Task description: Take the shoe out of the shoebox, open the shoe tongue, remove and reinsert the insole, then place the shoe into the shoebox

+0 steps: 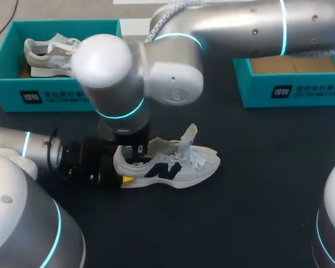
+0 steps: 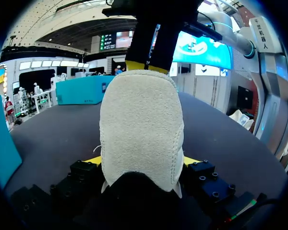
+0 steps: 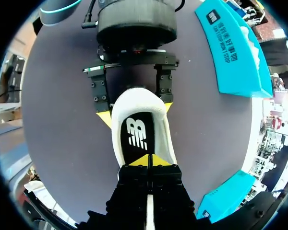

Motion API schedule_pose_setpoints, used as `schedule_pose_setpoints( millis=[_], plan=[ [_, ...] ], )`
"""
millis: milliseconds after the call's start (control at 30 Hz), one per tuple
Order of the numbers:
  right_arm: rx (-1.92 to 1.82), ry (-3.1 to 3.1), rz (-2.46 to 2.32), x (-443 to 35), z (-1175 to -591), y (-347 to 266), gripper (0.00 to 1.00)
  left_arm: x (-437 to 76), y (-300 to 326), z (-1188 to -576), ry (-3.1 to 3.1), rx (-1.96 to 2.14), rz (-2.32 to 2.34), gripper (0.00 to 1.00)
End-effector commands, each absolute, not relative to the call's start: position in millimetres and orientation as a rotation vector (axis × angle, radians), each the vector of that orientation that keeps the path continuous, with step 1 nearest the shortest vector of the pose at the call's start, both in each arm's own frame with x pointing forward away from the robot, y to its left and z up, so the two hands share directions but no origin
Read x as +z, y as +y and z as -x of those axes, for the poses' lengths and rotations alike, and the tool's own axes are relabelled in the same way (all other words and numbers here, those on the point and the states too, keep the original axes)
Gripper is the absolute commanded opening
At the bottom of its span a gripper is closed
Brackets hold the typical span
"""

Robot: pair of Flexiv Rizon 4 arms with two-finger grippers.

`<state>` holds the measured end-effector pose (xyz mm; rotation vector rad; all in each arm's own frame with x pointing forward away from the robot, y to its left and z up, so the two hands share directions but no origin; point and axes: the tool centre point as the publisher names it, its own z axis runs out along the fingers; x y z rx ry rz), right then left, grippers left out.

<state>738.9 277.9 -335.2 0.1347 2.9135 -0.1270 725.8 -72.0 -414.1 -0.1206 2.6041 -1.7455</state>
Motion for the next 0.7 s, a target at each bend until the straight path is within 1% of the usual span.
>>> schedule_pose_setpoints(
  millis=[33,133,367,700],
  plan=[
    [-0.049,2.966,-0.125,-358,-741,268,0.0,-415,-71,-725,2.606,-1.743,0.121,0.0],
    [-0.039,2.988,-0.148,-368,-743,264,0.0,-415,-71,-725,2.606,-1.743,0.121,0.0],
    [-0.066,3.001,-0.116,-373,-757,264,0.0,-415,-71,-725,2.606,-1.743,0.121,0.0],
    [-0.08,3.058,-0.134,-384,-738,265,0.0,-415,-71,-725,2.606,-1.743,0.121,0.0]
  ],
)
